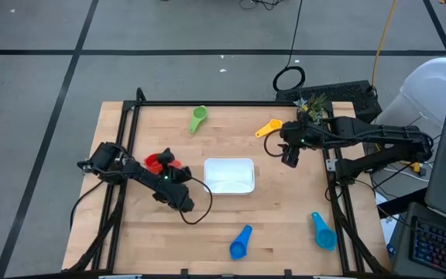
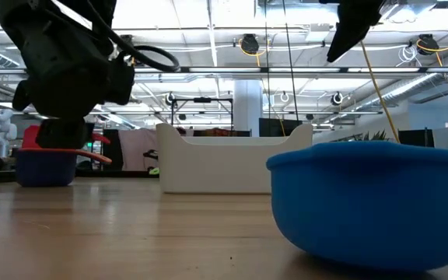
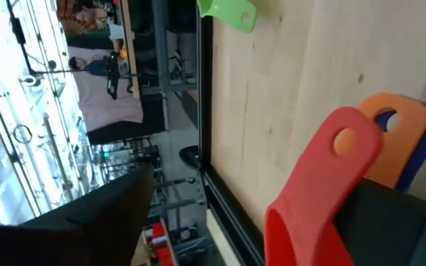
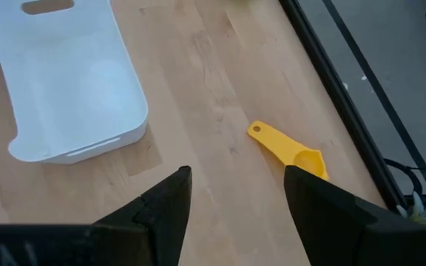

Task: Nest measuring cups in basket
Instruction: Stack the red measuring cup on top of the stacked blue and orange measuring cup

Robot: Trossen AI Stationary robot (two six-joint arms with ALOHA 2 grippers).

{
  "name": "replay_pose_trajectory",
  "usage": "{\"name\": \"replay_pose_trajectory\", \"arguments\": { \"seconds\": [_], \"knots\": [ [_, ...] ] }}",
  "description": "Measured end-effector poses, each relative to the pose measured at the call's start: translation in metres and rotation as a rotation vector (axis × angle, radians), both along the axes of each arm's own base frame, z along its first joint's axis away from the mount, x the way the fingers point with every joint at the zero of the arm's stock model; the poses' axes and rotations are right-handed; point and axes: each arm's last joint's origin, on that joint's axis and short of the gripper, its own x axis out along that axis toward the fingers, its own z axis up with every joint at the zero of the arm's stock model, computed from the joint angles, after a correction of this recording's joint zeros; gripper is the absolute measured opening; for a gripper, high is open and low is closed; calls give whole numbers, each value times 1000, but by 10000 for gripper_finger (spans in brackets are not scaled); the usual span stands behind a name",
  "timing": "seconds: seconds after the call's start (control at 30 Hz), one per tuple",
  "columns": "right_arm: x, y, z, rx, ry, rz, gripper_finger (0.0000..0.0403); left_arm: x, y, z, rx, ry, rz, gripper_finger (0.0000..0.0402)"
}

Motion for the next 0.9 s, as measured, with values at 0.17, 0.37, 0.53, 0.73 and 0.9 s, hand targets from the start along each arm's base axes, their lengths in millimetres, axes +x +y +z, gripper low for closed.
{"name": "replay_pose_trajectory", "arguments": {
  "seconds": [0.17,0.37,0.53,0.73,0.9],
  "knots": [
    [0,-4,0,-11,8,0,208,1,3,0,-5,39,-7,396],
    [-1,-10,0,-35,21,6,208,7,0,5,-27,58,-27,397],
    [-2,-16,0,-54,37,6,208,20,-5,17,-58,34,-52,397],
    [-3,-21,0,-74,55,13,208,34,-10,31,-90,-42,-51,397],
    [-4,-24,0,-83,63,13,208,40,-16,40,-147,-72,-32,397]
  ]
}}
